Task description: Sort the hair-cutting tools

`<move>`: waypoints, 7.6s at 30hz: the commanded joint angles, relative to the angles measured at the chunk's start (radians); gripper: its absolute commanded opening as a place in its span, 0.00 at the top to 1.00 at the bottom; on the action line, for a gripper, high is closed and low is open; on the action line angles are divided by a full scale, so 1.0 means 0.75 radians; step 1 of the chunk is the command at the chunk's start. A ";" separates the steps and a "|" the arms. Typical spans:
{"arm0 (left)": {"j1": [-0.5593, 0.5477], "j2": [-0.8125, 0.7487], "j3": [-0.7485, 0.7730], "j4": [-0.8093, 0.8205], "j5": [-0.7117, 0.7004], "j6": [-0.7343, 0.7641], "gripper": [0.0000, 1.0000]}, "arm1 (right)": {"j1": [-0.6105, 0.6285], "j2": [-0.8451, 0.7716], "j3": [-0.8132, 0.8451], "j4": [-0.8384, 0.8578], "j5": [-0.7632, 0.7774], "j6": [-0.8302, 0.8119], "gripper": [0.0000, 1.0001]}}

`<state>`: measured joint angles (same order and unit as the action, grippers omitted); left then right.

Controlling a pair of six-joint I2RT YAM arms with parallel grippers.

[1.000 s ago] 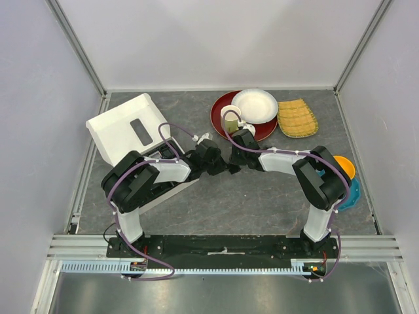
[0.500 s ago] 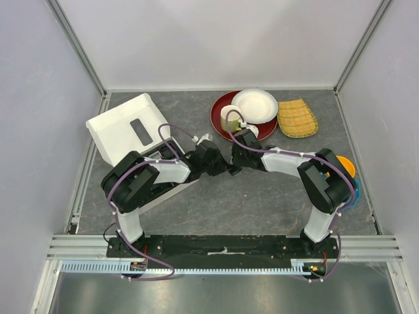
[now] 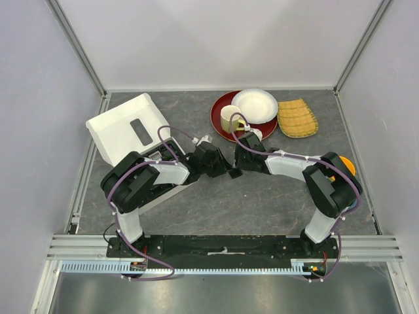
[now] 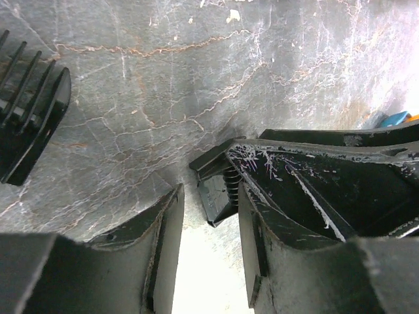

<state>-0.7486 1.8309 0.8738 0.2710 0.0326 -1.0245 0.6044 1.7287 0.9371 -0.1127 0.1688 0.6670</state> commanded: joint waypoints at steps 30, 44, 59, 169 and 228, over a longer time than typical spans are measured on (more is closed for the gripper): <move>-0.016 0.007 -0.167 0.338 0.079 -0.142 0.98 | -0.006 -0.028 -0.217 0.181 -0.174 0.420 0.56; 0.004 -0.281 -0.020 -0.268 0.118 0.104 0.98 | -0.123 -0.347 -0.065 -0.179 0.008 0.164 0.31; 0.454 -0.854 -0.155 -0.625 0.226 0.145 0.98 | -0.131 -0.801 -0.327 -0.230 -0.057 -0.002 0.02; 0.655 -1.200 -0.151 -1.050 0.165 0.550 0.37 | 0.358 0.452 0.886 -0.594 0.611 0.493 0.02; 0.663 -1.288 -0.179 -1.096 0.061 0.546 0.35 | 0.395 0.569 0.825 -0.754 0.497 0.679 0.07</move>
<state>-0.2565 0.8642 0.7395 -0.5743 0.0624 -0.6456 0.8951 2.1612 1.5963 -0.6346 0.6033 1.1198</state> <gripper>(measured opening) 0.645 0.907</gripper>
